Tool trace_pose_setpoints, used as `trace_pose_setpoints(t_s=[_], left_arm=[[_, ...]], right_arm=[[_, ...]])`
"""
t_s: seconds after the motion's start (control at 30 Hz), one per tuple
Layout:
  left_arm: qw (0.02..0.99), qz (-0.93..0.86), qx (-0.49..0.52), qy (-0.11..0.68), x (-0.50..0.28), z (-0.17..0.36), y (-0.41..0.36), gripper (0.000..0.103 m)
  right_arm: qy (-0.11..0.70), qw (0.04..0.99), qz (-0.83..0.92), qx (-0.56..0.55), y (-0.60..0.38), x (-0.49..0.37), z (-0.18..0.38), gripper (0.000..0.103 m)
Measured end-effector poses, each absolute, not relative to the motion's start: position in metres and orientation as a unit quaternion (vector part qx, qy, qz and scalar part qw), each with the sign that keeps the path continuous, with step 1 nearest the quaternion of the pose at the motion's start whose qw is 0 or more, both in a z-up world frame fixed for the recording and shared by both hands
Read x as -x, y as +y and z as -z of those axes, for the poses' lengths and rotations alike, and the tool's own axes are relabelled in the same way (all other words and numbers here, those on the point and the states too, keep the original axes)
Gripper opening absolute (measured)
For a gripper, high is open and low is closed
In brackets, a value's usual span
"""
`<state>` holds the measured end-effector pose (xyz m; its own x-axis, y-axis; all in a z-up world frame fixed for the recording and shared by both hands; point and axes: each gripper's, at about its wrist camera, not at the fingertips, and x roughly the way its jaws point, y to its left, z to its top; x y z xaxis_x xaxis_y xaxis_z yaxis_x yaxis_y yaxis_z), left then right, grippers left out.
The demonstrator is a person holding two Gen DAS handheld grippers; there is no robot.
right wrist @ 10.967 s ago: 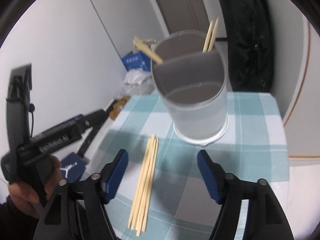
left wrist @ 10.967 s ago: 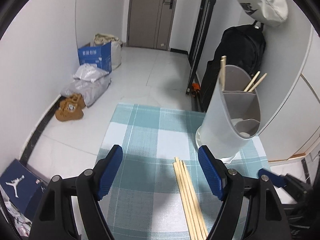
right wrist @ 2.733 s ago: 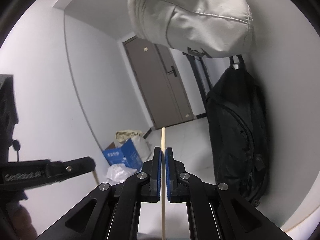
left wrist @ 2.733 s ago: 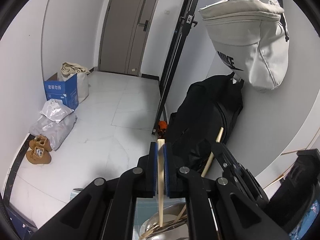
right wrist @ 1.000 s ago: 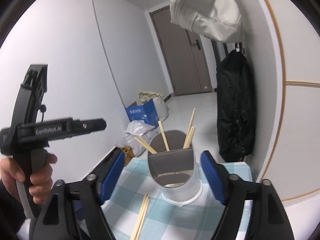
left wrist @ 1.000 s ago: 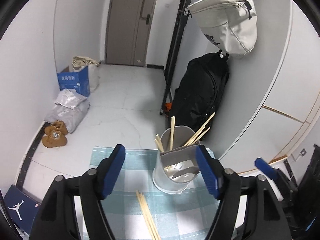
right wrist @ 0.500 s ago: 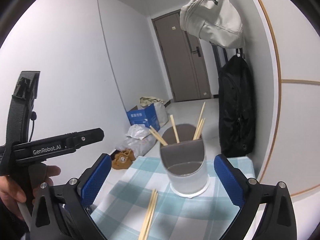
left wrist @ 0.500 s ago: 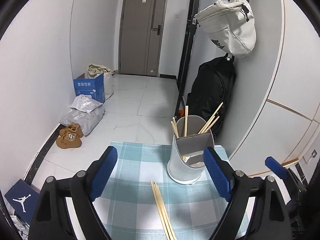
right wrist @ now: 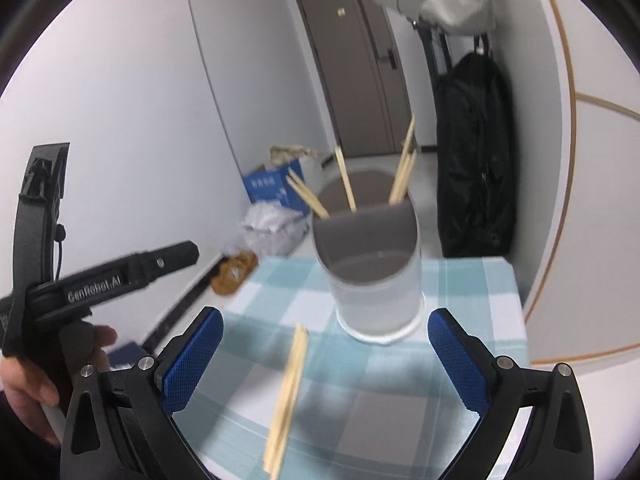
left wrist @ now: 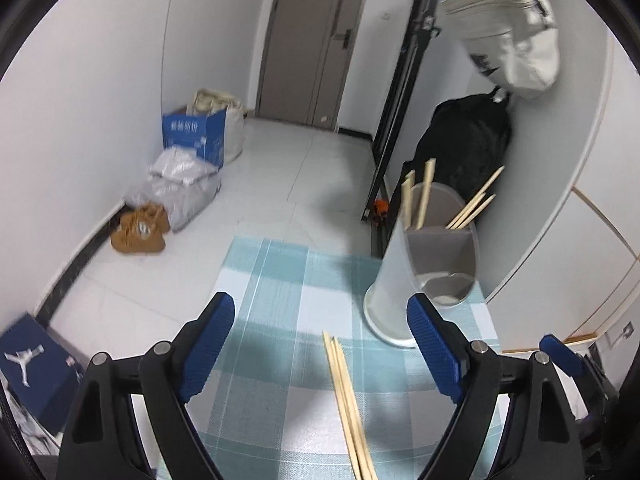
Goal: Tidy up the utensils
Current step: 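Withdraw both open tools from the holder back toward the chopstick pile, then lower both tools onto the chopstick pile and close the right tool on one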
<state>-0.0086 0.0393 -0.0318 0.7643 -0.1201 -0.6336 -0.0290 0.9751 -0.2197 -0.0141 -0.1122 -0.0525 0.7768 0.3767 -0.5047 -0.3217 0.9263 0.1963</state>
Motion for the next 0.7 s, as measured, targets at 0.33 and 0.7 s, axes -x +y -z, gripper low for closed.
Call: trace_pose_setpoints(t_s=[0.33,0.7], left_arm=[[0.914,0.043,0.127,0.383,-0.008,0.058,0.058,0.085],[0.9,0.028,0.159,0.405,-0.02,0.074,0.087,0.085]], right_arm=[[0.356,0.915,-0.184,-0.043,-0.101,-0.015,0.094,0.096],[0.444,0.879,-0.175,0.02,-0.055,-0.055,0.14,0.053]])
